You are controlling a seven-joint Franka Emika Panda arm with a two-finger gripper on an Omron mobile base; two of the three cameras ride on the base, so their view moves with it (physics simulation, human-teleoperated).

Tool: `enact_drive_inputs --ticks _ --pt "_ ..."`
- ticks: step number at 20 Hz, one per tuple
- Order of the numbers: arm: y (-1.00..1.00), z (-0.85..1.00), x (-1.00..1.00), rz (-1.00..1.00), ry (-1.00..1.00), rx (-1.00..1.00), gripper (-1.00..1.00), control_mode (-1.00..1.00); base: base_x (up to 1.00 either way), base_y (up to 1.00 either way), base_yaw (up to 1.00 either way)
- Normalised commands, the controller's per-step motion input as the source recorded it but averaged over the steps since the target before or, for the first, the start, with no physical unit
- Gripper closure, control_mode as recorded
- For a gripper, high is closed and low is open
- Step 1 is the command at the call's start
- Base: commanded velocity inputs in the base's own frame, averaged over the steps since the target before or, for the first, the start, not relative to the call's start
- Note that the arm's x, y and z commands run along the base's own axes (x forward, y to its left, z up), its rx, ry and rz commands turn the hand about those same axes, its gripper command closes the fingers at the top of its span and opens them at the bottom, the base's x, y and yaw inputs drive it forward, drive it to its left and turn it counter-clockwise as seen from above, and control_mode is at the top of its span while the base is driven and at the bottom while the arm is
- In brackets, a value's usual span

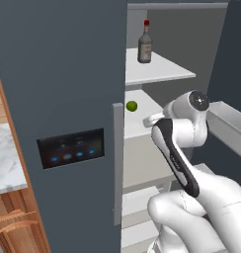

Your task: Place the liquor on the top shelf of the fridge to keep it out of children's reach, and place the lime and tangerine on lower shelves for easy access.

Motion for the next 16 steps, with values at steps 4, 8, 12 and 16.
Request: enact_drive_inputs --ticks 4,8,12,16 --pt "0.0 -0.43 0.62 0.0 0.06 0.01 1.0 -1.0 0.0 0.0 0.0" --pt "0.0 -0.34 0.62 0.0 0.09 0.0 1.0 -1.0 0.0 0.0 0.0" --pt "0.0 -0.27 0.6 0.0 0.06 0.0 1.0 -1.0 0.0 0.0 0.0" --pt "0.0 -0.22 0.58 0.0 0.04 0.0 1.0 -1.0 0.0 0.0 0.0"
